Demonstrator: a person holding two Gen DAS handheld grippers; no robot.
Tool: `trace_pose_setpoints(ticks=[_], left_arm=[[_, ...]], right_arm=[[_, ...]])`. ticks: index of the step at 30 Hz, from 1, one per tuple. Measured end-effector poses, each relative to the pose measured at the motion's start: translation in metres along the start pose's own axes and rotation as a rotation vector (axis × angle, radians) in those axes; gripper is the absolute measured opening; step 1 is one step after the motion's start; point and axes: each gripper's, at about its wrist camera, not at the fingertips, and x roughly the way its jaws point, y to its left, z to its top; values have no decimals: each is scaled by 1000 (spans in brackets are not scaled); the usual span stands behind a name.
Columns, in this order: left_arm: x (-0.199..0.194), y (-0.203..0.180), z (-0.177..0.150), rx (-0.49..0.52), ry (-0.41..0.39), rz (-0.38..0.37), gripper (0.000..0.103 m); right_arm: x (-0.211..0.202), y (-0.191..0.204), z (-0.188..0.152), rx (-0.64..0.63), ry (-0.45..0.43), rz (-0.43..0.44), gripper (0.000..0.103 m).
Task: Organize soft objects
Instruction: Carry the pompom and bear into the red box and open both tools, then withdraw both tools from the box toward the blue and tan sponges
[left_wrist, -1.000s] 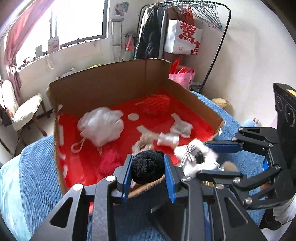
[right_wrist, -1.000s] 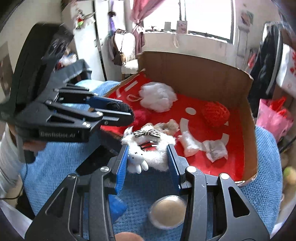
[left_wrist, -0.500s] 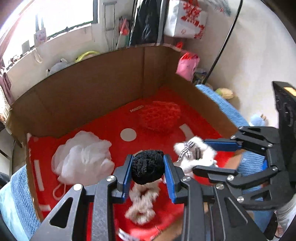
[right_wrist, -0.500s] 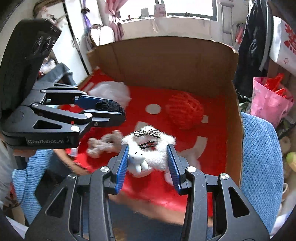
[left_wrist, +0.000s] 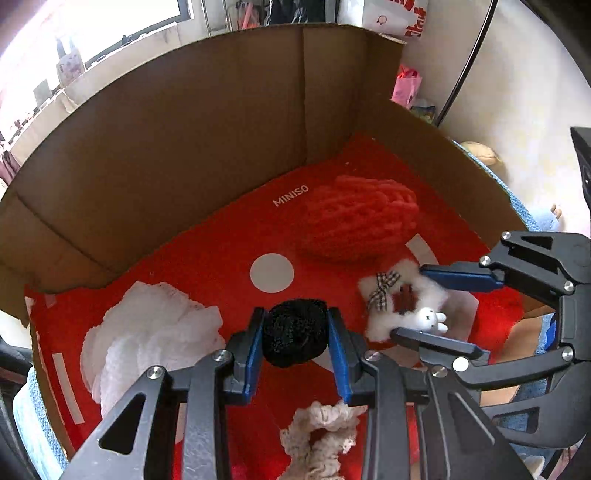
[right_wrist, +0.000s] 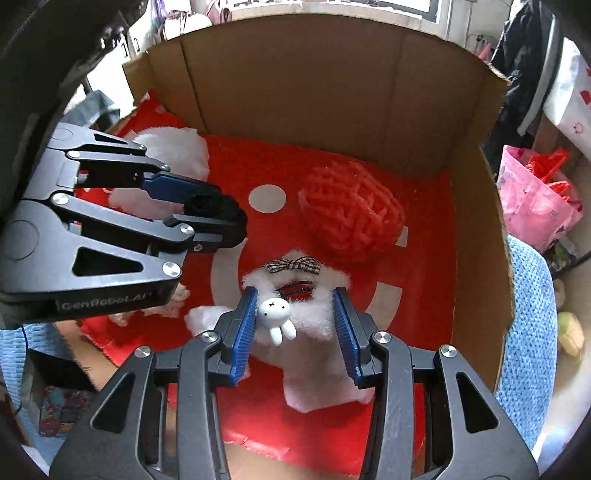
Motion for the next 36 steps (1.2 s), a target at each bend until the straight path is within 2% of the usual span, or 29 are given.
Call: trace_pose_setpoints(ticks=[11,19,23,30,33,36], left_arm=[[8,3,-1,1,38,-7,35],[12,-1,4,-5,41,-12,37],[7,4,8,-10,38,-23,49],[2,-3,10,-5,32,-16,52],[-4,-3,10,-12,21,-15,58],[-15,-6,9,-23,-1,-8,64]], right_arm=[[15,-12,7,17,46,6,41],[23,-2,8,-4,64,-13,42],[25,2,9,-15,70,-24,43],[23,10,7,-31,58,-39,44],[17,11,6,-27,47,-30,51],[10,14,4,-30,29,-31,51]])
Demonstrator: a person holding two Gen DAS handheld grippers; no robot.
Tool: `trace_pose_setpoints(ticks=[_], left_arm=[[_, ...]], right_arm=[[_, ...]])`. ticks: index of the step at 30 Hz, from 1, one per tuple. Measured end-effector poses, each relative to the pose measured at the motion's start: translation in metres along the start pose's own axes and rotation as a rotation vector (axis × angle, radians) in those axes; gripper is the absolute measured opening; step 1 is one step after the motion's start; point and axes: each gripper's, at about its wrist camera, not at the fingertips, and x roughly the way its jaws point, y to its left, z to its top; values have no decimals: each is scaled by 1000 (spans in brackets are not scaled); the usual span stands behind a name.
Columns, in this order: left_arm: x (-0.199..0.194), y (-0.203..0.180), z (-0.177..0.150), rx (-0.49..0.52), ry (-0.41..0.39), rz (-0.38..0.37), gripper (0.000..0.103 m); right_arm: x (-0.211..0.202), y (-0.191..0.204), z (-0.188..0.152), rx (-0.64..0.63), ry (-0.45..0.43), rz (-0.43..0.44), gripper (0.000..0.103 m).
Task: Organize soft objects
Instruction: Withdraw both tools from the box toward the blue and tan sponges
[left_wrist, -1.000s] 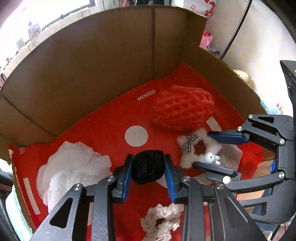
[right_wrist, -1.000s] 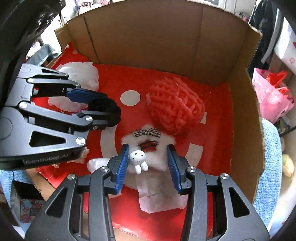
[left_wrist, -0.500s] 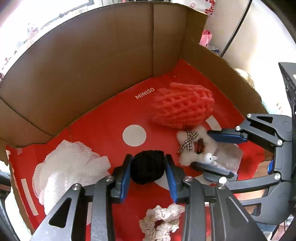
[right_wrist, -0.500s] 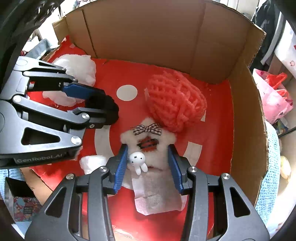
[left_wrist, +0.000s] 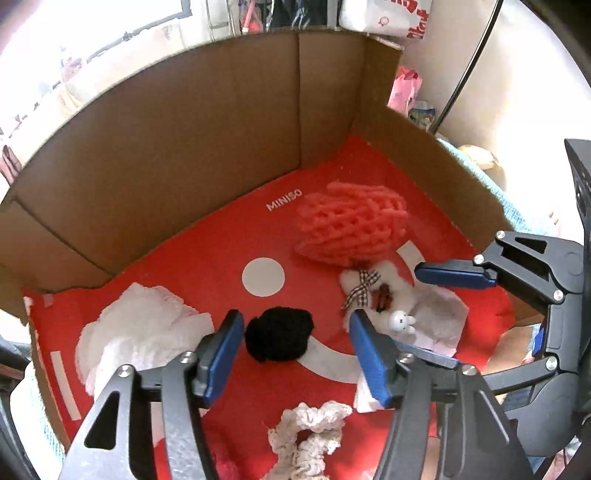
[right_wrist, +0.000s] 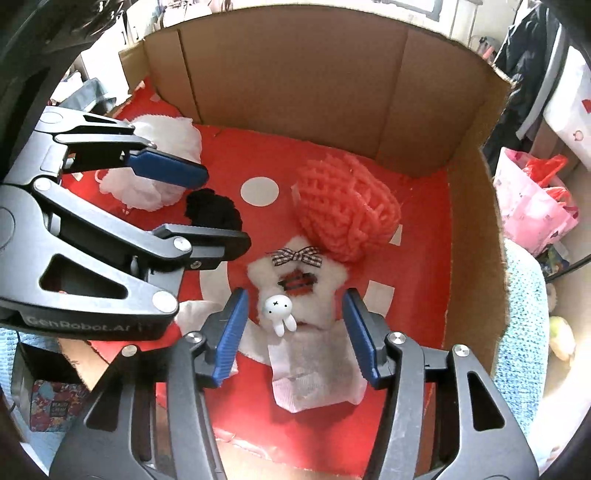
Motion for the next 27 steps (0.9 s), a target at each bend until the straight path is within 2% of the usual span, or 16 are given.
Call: trace_pose_setpoints(ticks=[4,7,13,15,20,27], left_arm=[[-18,-2,-5,-22,-25,-5,69],[-36,-2,-14,-35,-59,-1,73],[-79,-9,-36,-87,-155,-7,86],[-95,-10,-46,-107,-189,-4,88],[-134,-17,-71,-142,-265,22,92],[-190,-36,-115,-162,-426,85,102]], right_arm=[[-12,4,-4,1,-18,6,52],[-26,8,-8,0,-40,5,58],[-64,12,-18,10,-98,1,59],[-82,11,-22,11,-120,-7,62],[-121,15,-36,22,-181,-15,65],[-173,30,-63,18,-286,-29,76]])
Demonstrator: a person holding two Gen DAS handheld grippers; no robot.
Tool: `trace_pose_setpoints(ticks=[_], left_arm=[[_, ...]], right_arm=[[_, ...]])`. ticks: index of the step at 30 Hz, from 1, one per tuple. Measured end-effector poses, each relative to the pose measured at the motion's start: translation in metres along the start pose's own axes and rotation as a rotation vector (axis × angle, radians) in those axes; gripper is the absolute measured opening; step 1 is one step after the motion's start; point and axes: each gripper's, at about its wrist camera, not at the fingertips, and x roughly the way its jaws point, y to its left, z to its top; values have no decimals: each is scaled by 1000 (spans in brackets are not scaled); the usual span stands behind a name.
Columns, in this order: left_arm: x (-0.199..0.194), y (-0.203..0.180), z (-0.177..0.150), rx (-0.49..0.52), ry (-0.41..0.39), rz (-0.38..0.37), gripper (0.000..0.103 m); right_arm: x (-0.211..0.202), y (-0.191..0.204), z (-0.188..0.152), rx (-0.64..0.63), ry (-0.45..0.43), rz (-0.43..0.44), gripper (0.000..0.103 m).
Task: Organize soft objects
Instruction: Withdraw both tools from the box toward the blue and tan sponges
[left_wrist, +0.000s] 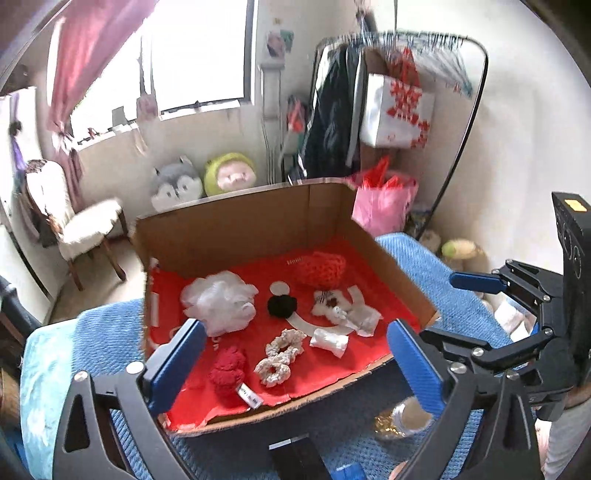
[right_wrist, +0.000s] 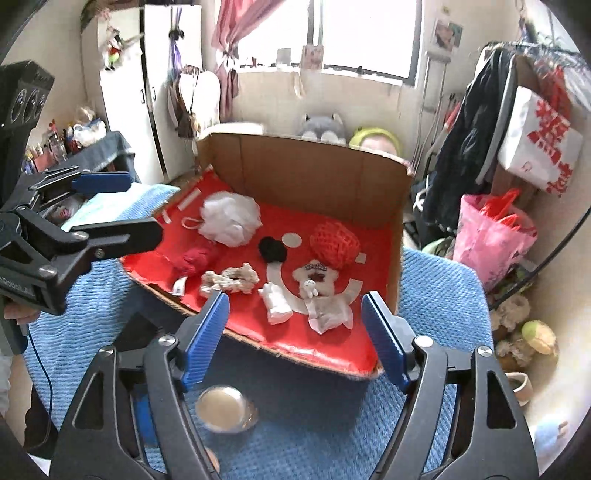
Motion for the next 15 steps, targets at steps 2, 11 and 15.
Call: trace_pose_setpoints(ticks=[2,11,15], left_arm=[[-18,-3,-7,-3,-38,14,103],[-85,-23,-54,-32,-181,46,103],[-106,-35,-79,-28,-243,98,103]], right_arm=[[-16,5,-6,0,-29,-1,77],[-89,29,-42,0,-188,-12,89],[-119,44,-63,-13,-257,-28,89]])
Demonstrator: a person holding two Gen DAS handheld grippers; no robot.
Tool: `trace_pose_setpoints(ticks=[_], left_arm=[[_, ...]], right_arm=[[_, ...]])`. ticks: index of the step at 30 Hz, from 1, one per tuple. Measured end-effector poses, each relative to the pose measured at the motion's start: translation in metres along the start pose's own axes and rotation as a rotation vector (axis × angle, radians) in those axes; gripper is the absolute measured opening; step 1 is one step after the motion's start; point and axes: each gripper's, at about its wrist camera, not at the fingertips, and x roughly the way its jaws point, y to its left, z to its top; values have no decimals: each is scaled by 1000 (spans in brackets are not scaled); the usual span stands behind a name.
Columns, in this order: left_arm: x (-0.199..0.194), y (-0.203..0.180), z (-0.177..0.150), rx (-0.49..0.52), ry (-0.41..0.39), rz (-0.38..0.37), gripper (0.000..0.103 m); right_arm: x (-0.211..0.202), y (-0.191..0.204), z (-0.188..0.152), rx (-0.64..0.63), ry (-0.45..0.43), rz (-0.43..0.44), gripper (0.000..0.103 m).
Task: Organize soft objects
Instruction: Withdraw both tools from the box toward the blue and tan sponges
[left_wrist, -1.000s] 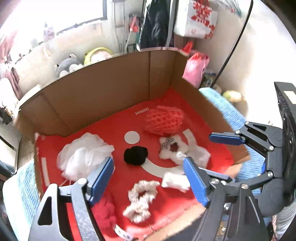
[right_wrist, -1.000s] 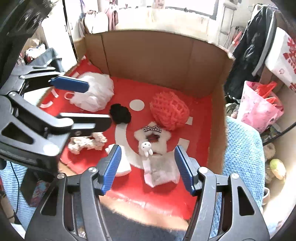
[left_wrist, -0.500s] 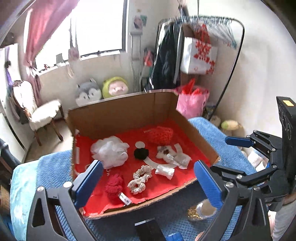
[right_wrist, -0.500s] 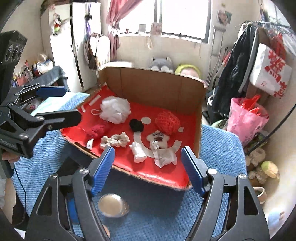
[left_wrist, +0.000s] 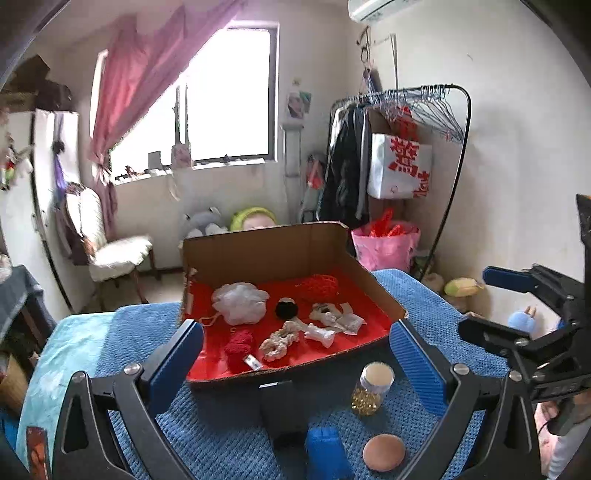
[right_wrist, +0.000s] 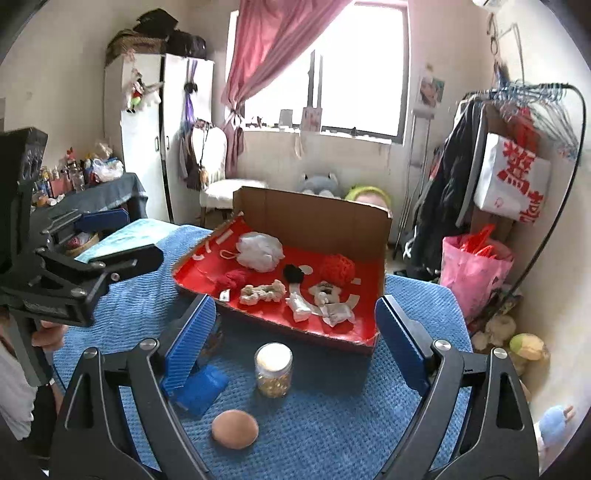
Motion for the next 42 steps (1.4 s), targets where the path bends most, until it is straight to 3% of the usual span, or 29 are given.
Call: trace_pose_setpoints(ticks=[6,15,24,31,42], left_arm=[[-25,-6,-36,-36,-46,42,103],[-33,-9,-84,-96,-18,25,103],[-17,-20,-126,-70,50,52,103],[9,-14,-156,-101,163,49,103],[29,-10,-174,-116,249,66,103]], right_arm=[[-31,19,-30,-14,-53,-30,94],[-38,26,-84,61,-53,-46,94],[-10,19,-123,130,7,-79,94],[13,15,-147,161,75,-79,94],[36,11,-172,182,160,-84,94]])
